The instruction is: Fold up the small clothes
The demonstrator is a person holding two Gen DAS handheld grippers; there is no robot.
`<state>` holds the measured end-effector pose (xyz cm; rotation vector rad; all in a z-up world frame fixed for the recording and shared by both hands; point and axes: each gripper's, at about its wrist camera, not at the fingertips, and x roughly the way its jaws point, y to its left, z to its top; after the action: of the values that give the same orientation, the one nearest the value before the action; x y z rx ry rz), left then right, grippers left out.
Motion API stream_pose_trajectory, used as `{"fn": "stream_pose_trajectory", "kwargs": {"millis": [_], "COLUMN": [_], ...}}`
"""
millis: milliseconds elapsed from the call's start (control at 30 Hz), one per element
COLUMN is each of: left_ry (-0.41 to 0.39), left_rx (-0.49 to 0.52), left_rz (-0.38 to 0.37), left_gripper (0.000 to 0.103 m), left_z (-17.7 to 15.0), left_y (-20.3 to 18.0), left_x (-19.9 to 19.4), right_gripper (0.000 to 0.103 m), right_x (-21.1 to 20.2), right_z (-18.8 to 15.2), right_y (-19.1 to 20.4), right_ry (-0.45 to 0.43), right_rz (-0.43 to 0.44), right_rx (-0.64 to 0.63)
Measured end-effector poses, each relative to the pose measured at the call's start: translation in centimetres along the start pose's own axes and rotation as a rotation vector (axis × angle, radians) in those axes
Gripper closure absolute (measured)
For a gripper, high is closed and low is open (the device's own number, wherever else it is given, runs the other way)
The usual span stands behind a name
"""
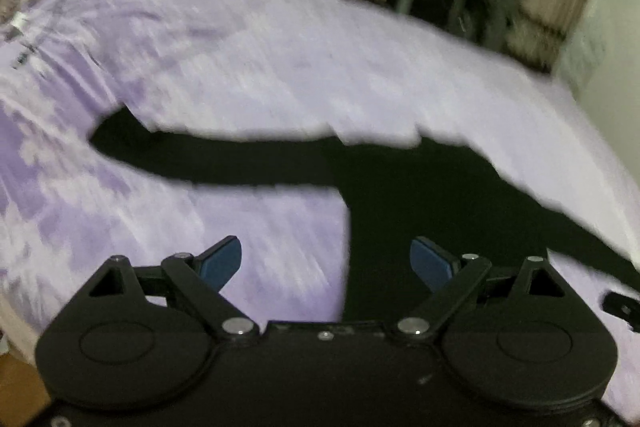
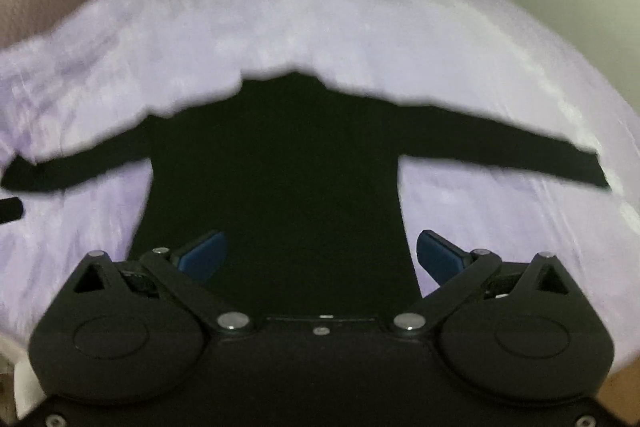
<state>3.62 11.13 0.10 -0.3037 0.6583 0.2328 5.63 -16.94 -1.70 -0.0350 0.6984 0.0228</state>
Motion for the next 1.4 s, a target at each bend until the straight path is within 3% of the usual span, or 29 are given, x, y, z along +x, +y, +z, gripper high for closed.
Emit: {"fn": "stream_pose_trajectory", "kwargs": {"millis": [100, 233, 367, 467, 600, 833, 1000, 1033, 1067, 1133, 1300, 1400], "left_ry": [-0.07, -0.156, -0.248, -0.242, -0.23, -0.277, -0.324, -0.329, -0.329, -0.298, -0.326, -0.358], "left_rx": [-0.016, -0.091, -0.229, -0.358, -0.515, -0.63, -0.618, -0.606, -0.593, -0.595, -0.656, -0.667], "left_rz": [0.027, 0.084, 0.144, 0.184, 0.19, 0.155, 0.166, 0.169, 0.175, 0.168, 0.125, 0.042], "left_gripper": [0.009, 0.009, 0.011, 0.014, 0.014, 0.015, 0.017, 0.025, 0.054, 0.099, 0.101, 0.102], "left_z": [2.0, 3.9, 5.0, 5.5, 5.3, 4.8, 4.5, 4.5, 4.7, 4.9, 5.4, 6.0], "left_y": [3.7, 9.2, 16.0, 21.0, 25.7, 29.0, 29.2, 29.0, 28.8, 29.2, 29.7, 28.1], "left_x": [2.2, 5.3, 8.9, 12.7, 16.3, 18.8, 18.5, 18.5, 18.4, 19.1, 18.9, 17.2], "right_gripper": [0.005, 0.005, 0.005, 0.005, 0.005, 0.005, 0.005, 0.005, 0.005, 0.005, 0.005, 0.005], "right_x": [2.2, 5.5, 7.7, 9.3, 10.9, 12.3, 12.8, 12.9, 13.0, 13.0, 13.2, 13.3], "right_z": [0.8, 1.6, 1.5, 1.5, 1.5, 0.7, 0.3, 0.4, 0.4, 0.5, 0.7, 0.7], "right_y": [0.0, 0.2, 0.7, 1.4, 1.2, 1.4, 1.7, 1.8, 1.9, 2.0, 2.0, 1.7], "right_ry": [-0.097, -0.087, -0.108, -0.149, -0.108, -0.045, -0.023, -0.02, -0.017, -0.014, -0.013, -0.015], "right_rz": [0.063, 0.115, 0.085, 0.03, 0.007, -0.011, -0.018, -0.019, -0.017, -0.012, -0.012, -0.004], "right_rx": [-0.007, 0.029, 0.041, 0.003, 0.015, -0.004, -0.016, -0.018, -0.019, -0.023, -0.019, 0.001]}}
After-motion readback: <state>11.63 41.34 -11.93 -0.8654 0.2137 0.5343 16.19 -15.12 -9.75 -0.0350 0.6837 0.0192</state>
